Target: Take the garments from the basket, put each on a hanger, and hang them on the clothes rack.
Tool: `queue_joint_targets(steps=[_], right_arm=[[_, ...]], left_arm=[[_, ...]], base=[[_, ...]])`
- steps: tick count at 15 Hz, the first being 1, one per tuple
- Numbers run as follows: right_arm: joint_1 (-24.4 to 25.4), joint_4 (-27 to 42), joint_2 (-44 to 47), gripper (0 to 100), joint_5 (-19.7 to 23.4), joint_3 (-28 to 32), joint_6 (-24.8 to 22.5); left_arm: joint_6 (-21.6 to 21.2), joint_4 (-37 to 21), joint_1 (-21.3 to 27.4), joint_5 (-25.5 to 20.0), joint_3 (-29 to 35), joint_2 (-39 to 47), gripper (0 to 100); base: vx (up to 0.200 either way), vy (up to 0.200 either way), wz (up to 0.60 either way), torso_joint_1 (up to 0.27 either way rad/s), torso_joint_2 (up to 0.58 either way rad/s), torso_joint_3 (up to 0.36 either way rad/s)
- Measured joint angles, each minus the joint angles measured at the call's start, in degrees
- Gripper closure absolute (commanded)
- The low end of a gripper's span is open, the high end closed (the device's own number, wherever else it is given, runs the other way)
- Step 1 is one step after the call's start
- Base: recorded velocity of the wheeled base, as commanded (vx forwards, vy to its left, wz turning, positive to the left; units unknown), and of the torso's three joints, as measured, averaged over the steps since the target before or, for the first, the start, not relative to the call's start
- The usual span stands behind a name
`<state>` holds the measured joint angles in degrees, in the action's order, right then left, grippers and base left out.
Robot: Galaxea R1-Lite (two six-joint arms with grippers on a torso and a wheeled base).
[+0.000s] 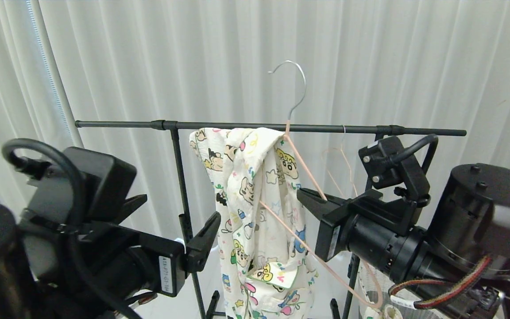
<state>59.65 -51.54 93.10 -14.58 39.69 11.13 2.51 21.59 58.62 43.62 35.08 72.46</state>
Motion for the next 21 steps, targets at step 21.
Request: queue_joint_targets(steps=[21], right_arm=[[24.6, 0.0, -17.6, 100, 1.5, -29.6, -9.1]], left_arm=[[-13.4, -0.1, 11.4, -33.9, -12.7, -11.7, 0]], base=[[0.0, 0.0, 0.0, 0.0, 0.0, 0.0]])
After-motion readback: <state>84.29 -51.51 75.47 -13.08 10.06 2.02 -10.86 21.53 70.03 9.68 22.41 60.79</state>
